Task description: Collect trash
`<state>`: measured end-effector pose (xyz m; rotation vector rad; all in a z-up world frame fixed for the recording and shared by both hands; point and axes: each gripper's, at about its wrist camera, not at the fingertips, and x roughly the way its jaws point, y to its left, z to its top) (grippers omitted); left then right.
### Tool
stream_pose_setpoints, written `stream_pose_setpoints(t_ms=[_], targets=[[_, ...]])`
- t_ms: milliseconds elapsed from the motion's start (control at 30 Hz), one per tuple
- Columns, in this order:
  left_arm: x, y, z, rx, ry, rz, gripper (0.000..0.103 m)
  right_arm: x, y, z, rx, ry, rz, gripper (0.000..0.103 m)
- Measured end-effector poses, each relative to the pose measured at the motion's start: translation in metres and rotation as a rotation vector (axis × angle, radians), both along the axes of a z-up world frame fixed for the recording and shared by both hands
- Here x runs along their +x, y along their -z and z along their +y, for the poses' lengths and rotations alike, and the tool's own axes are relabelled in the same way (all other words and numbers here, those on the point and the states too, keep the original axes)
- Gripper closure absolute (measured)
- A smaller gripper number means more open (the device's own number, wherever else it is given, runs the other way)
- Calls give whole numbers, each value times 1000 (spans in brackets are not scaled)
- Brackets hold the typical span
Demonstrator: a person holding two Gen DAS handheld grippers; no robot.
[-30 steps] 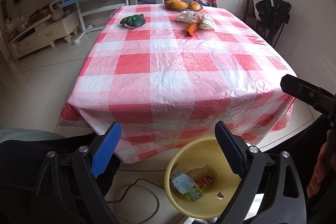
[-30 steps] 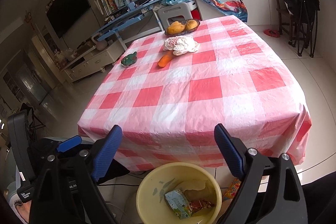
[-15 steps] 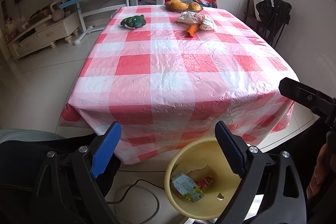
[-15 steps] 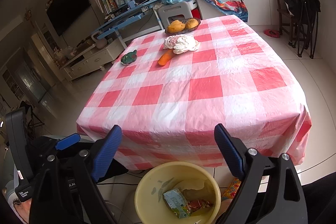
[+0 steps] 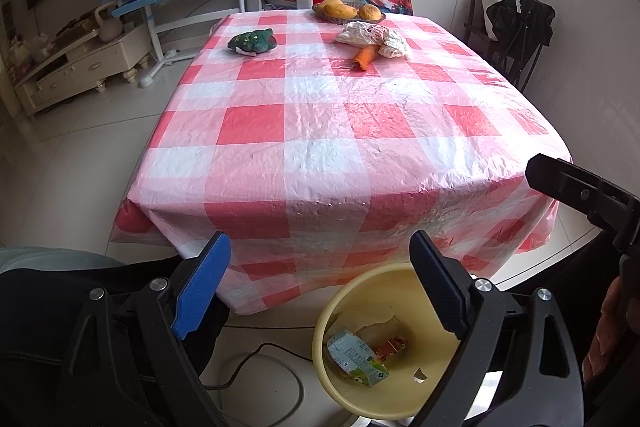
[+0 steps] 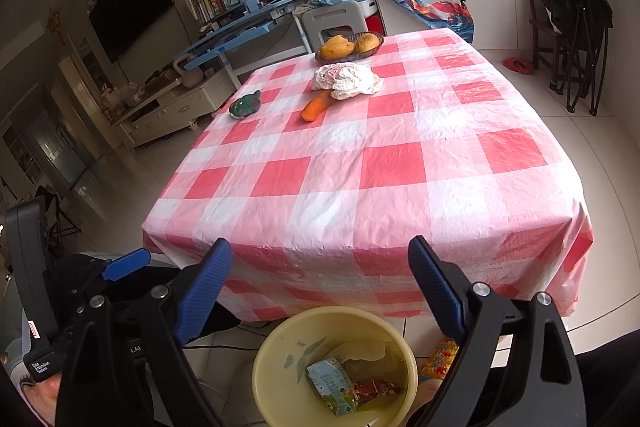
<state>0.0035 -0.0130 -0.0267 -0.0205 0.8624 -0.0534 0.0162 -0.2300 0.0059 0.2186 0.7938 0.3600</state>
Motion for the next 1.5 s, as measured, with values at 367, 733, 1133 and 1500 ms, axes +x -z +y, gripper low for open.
stream_pose_setpoints(t_ms=[367, 733, 1133, 1500], targets=[[1, -1, 0, -5, -1, -4, 15, -2, 1, -2, -25, -10, 2, 17], [12, -39, 36, -110, -107, -119, 15, 13, -33, 1, -6, -42, -91, 17], [97, -75, 78, -167, -160, -157, 14, 111, -56, 25, -117, -140, -112, 17], [232, -42, 81, -157, -213, -68, 14, 220, -19, 37, -128, -134, -13, 17]])
